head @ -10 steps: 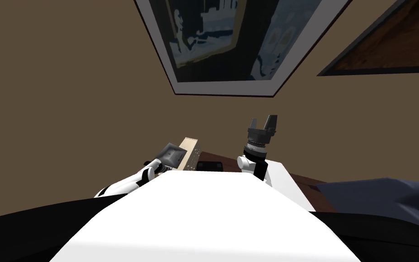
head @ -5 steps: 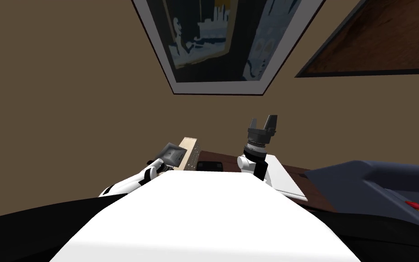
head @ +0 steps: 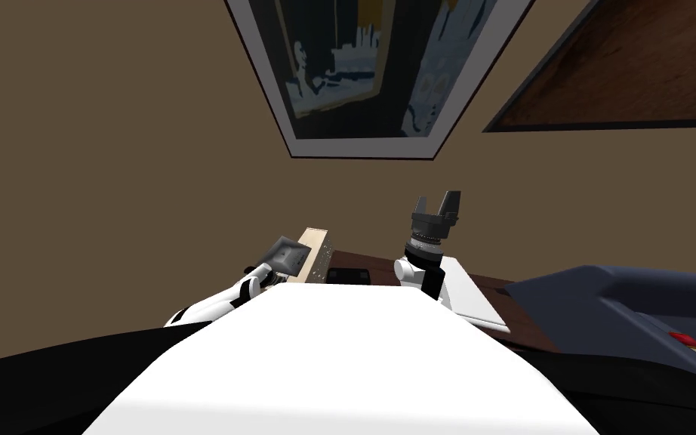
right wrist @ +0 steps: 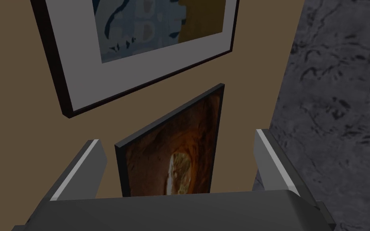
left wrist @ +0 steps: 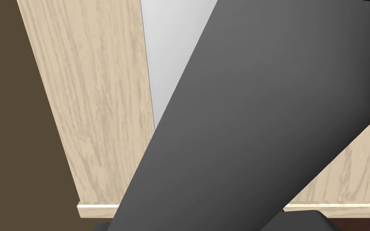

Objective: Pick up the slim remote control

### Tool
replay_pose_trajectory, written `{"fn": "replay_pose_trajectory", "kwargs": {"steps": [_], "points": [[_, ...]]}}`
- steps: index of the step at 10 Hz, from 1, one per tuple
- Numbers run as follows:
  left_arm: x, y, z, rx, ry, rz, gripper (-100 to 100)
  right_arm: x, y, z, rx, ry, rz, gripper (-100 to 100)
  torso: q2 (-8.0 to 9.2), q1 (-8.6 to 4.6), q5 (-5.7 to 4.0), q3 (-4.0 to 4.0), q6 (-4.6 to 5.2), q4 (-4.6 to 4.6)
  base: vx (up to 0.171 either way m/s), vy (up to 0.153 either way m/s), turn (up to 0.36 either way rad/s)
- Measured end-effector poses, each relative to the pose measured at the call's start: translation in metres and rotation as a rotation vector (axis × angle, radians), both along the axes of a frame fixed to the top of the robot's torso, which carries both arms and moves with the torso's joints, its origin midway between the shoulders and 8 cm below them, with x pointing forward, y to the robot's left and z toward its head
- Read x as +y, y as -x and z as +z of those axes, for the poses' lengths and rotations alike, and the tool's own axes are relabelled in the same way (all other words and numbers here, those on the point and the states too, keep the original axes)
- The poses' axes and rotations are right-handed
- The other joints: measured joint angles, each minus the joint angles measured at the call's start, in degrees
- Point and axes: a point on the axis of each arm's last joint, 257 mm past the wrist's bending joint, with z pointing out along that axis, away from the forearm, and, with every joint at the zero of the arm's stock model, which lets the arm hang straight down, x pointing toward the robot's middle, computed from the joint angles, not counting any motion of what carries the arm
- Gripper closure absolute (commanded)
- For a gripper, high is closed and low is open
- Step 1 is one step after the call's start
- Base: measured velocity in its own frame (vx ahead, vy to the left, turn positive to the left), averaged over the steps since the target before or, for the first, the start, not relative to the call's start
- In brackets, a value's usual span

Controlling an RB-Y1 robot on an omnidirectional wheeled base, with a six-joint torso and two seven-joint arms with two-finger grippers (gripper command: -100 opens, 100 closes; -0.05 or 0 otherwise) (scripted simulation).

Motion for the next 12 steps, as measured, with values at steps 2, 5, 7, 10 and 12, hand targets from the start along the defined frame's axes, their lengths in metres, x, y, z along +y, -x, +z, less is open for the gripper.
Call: {"fn": "replay_pose_trajectory", "kwargs": {"steps": [2, 5, 7, 10, 12], "points": [[0.0, 0.0, 0.0, 0.0, 0.0, 0.0, 100, 0.0, 0.0, 0.0, 0.0, 0.0, 0.0, 0, 0.0, 0.0, 0.0, 0.0, 0.0, 0.0, 0.042, -0.021, 0.105], [0.008, 0.004, 0.005, 0.001, -0.003, -0.037, 100, 0.0, 0.0, 0.0, 0.0, 0.0, 0.0, 0, -0.44, -0.17, -0.06, -0.24, -0.01, -0.07, 0.101, -0.039, 0.104], [0.011, 0.003, 0.007, 0.0, -0.001, -0.051, 100, 0.0, 0.0, 0.0, 0.0, 0.0, 0.0, 0, -0.25, -0.11, -0.06, -0.14, -0.02, -0.05, 0.068, -0.033, 0.126], [0.018, 0.007, 0.012, 0.002, -0.003, -0.092, 100, 0.0, 0.0, 0.0, 0.0, 0.0, 0.0, 0, -0.26, -0.19, -0.08, -0.14, 0.03, -0.04, 0.086, -0.046, 0.145], [0.023, 0.01, 0.018, 0.004, 0.001, -0.12, 100, 0.0, 0.0, 0.0, 0.0, 0.0, 0.0, 0, -0.35, -0.2, -0.09, -0.19, 0.03, -0.06, 0.065, -0.034, 0.053]]}}
